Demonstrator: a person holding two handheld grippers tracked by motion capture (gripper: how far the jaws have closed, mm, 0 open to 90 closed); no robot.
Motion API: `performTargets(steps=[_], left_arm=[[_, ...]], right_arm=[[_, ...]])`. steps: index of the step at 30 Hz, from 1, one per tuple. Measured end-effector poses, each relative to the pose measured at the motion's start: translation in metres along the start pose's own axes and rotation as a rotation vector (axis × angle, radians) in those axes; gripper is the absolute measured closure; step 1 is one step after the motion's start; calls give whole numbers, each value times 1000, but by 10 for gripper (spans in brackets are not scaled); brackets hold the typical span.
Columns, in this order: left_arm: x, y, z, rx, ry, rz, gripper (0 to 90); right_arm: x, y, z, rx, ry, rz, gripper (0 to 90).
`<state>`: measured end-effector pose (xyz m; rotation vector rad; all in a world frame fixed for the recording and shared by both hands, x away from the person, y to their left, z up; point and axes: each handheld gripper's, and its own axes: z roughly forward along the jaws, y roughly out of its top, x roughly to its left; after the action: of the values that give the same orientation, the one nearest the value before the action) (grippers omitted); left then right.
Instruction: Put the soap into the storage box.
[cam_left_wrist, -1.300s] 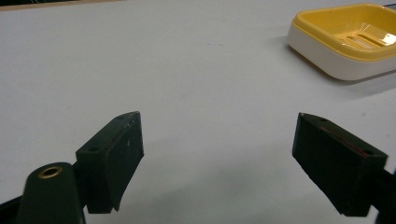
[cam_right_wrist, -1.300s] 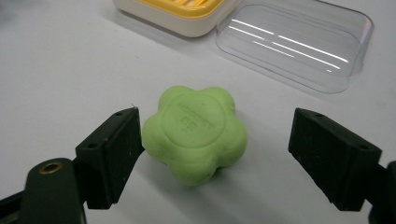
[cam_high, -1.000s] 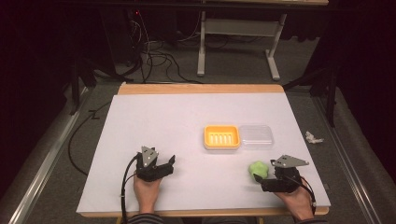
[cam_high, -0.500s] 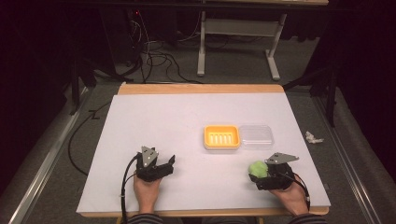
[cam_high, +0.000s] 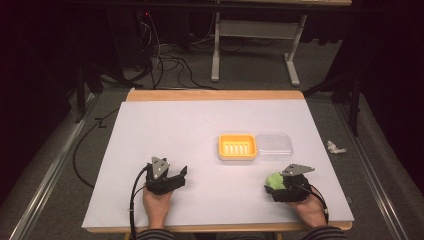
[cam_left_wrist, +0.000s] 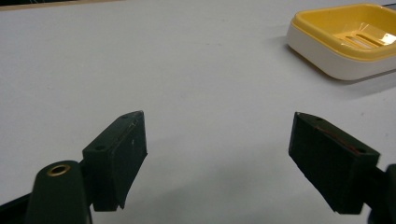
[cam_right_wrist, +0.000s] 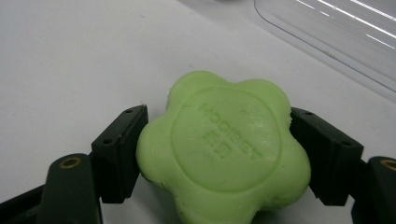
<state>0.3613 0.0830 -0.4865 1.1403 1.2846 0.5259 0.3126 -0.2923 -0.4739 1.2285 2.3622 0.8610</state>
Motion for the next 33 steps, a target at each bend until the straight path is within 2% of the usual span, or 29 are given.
performTargets(steps=[7, 17, 22, 33], left_arm=[[-1, -1, 1, 2, 6, 10, 207], [0, -1, 1, 8, 6, 7, 207], [0, -1, 1, 12, 9, 10, 213], [-1, -2, 2, 14, 12, 15, 219]], right_arm=[[-1, -1, 0, -6, 3, 4, 254], [-1, 4, -2, 22, 10, -2, 259], [-6, 6, -12, -27, 7, 11, 260], [-5, 16, -21, -52, -3, -14, 261]])
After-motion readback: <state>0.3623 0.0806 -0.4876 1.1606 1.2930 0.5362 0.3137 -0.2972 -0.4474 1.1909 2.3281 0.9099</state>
